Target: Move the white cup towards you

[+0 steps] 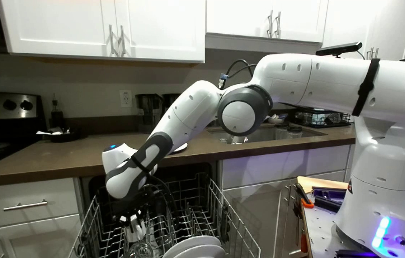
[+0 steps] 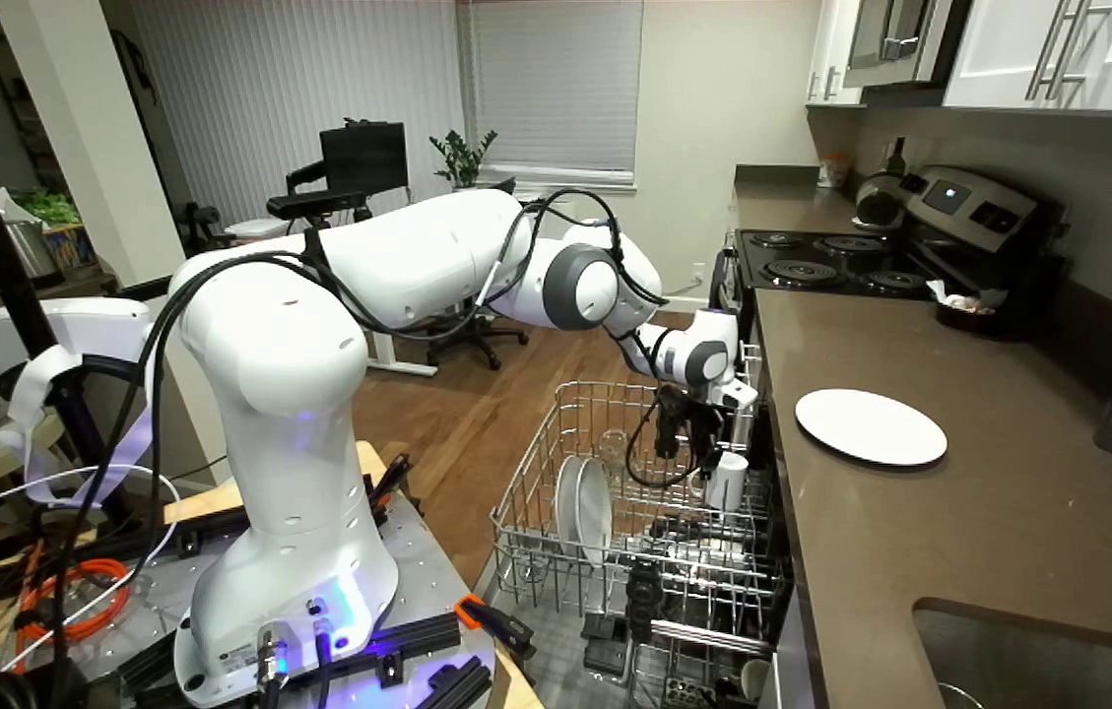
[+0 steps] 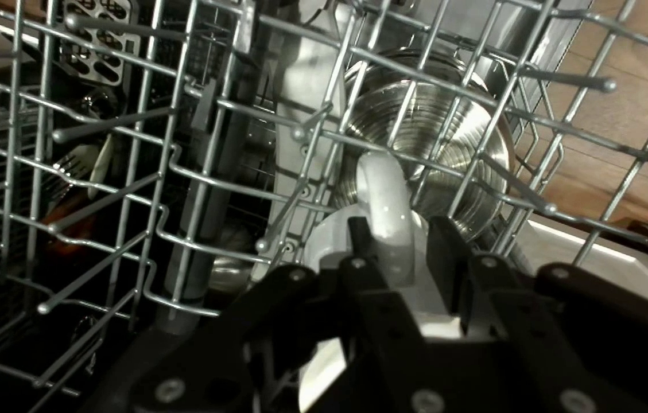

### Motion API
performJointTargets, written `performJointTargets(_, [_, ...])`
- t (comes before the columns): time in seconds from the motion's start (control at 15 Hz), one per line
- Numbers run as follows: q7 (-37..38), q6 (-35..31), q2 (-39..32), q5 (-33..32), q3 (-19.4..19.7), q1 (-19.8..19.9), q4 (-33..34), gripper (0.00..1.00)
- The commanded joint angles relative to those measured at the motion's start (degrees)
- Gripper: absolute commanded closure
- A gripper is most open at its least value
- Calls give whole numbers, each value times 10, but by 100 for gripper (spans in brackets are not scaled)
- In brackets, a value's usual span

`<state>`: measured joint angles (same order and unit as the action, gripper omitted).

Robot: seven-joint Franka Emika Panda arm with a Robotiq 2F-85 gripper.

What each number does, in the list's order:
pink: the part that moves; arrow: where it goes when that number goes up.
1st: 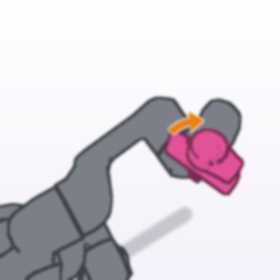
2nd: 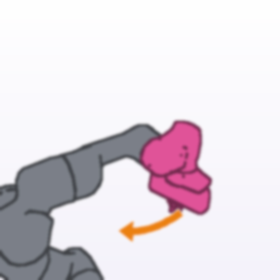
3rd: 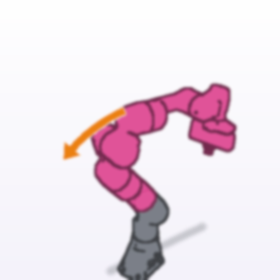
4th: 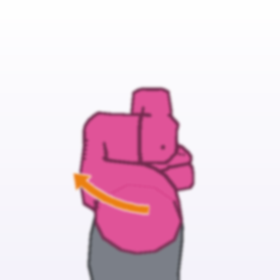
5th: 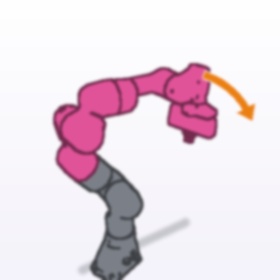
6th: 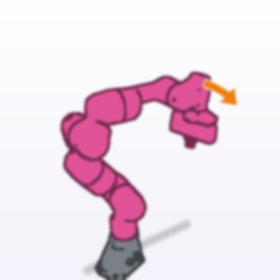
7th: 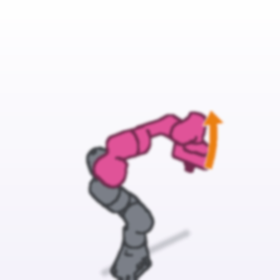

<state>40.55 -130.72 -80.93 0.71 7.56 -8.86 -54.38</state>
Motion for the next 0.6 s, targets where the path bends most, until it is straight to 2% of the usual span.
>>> performJointTargets(0.0, [-7, 14, -19, 7, -8, 12, 32, 90])
performJointTargets(0.13, [-5, 15, -17, 6, -6, 10, 30, 91])
performJointTargets(0.2, [-4, 15, -16, 5, -6, 10, 29, 95])
performJointTargets(0.27, [-3, 15, -14, 4, -5, 8, 27, 91])
performJointTargets(0.53, [1, 16, -6, 4, -4, 5, 19, 91])
